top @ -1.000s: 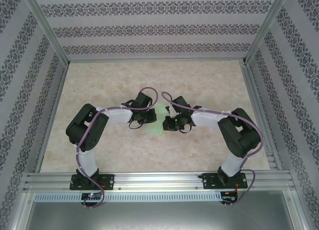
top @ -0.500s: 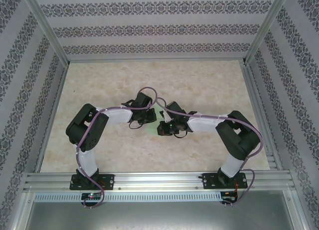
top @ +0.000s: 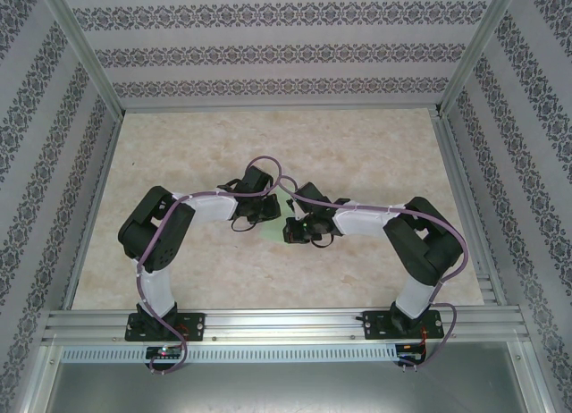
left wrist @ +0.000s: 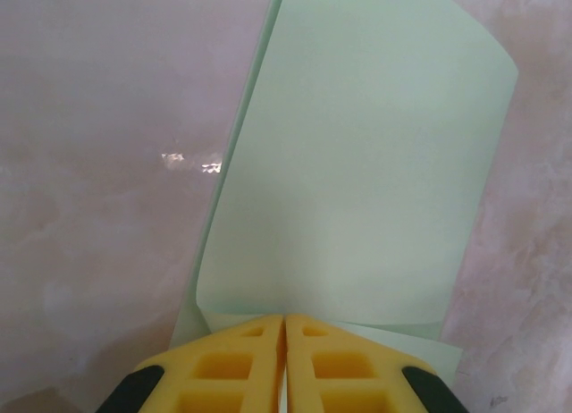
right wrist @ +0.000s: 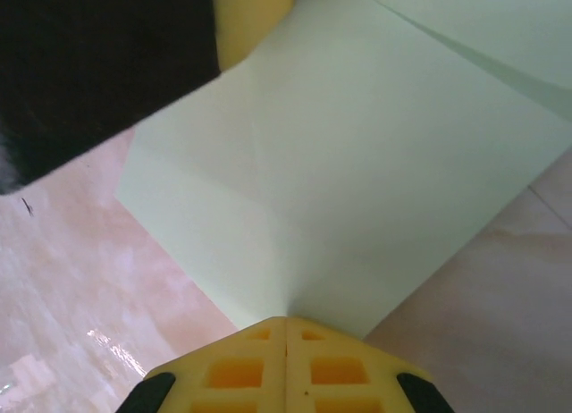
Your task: Fold a paper plane with a square sheet of paper (pick it up from the middle)
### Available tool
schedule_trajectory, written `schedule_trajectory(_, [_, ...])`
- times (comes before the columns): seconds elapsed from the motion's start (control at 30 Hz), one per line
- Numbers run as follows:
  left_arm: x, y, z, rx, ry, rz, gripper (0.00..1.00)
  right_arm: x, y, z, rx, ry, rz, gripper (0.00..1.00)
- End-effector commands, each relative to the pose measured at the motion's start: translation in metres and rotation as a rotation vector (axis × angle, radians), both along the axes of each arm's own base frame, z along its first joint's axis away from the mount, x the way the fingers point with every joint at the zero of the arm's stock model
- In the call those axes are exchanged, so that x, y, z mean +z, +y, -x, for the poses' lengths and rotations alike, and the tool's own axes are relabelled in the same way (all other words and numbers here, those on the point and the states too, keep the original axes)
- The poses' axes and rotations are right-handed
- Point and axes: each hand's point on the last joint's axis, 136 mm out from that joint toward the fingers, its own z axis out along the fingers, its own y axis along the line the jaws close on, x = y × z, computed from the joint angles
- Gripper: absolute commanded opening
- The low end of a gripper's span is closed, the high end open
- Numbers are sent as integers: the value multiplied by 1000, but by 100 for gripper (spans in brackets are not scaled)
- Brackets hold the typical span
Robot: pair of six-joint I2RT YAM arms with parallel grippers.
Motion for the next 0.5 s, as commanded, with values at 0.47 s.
schedule_trajectory(0.47, [-52,26,32,22,164,-117,9,26,17,-8,36,-59,-50,6])
